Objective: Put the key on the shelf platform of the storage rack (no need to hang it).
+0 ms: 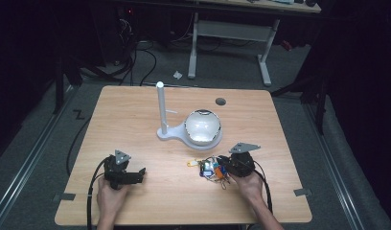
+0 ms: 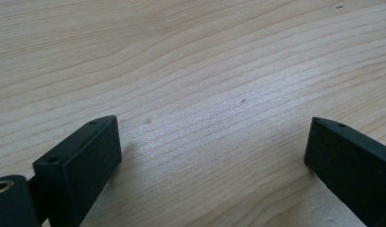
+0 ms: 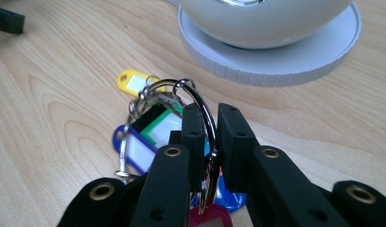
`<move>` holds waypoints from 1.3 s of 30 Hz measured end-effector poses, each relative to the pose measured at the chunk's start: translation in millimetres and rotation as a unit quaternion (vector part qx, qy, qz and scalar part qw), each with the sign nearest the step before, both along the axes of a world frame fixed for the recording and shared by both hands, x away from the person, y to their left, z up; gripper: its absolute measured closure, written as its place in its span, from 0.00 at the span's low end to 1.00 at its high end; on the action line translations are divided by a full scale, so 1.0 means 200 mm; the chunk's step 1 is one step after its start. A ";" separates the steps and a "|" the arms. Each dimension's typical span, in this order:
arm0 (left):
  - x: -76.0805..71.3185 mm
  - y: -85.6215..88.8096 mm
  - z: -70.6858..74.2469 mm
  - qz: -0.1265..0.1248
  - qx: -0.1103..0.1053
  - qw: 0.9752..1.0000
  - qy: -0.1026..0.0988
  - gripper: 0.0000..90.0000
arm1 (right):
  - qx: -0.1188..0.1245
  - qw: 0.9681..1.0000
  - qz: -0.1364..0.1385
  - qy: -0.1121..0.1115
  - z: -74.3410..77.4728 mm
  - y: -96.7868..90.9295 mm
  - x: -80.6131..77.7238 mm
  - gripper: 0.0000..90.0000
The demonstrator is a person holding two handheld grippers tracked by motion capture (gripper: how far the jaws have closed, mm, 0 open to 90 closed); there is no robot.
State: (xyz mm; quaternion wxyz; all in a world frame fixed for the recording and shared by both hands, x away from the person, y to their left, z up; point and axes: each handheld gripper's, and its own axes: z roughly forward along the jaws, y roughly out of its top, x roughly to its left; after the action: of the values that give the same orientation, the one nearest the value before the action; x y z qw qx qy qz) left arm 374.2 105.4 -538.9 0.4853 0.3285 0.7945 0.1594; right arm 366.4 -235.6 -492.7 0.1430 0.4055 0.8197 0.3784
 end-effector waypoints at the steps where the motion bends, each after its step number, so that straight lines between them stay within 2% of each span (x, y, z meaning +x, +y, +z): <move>1: 0.00 0.00 0.00 0.000 0.000 1.000 0.000 0.05 | 0.000 1.000 0.002 -0.002 0.01 0.00 0.00 0.91; 5: 0.00 0.00 0.00 0.000 0.000 1.000 0.000 0.05 | 0.012 1.000 0.005 -0.008 0.04 -0.02 -0.01 0.92; 8: 0.00 0.00 0.00 -0.001 0.001 1.000 0.000 0.06 | 0.016 1.000 0.004 -0.008 0.07 -0.04 -0.01 0.92; 13: 0.00 0.00 0.00 0.000 0.000 1.000 0.000 0.06 | 0.019 0.999 0.015 -0.022 0.15 -0.05 -0.03 0.92; 24: 0.00 0.00 0.00 0.000 0.000 1.000 0.000 0.06 | 0.028 0.999 0.020 -0.027 0.24 -0.09 -0.02 0.93; 26: 0.00 0.00 0.00 0.000 0.000 1.000 0.000 0.06 | 0.029 0.999 0.024 -0.032 0.29 -0.10 -0.03 0.93; 32: 0.00 0.00 0.00 -0.001 0.000 1.000 0.000 0.06 | 0.037 0.998 0.026 -0.039 0.35 -0.12 -0.02 0.93; 39: 0.00 0.00 0.00 0.000 0.000 1.000 0.000 0.06 | 0.044 0.997 0.030 -0.058 0.46 -0.14 -0.02 0.93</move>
State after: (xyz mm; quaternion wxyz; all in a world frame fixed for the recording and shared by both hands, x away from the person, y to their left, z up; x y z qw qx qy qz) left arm 374.2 105.5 -539.0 0.4854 0.3289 0.7942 0.1595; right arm 362.6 -264.5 -400.1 0.1613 0.3643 0.8042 0.4411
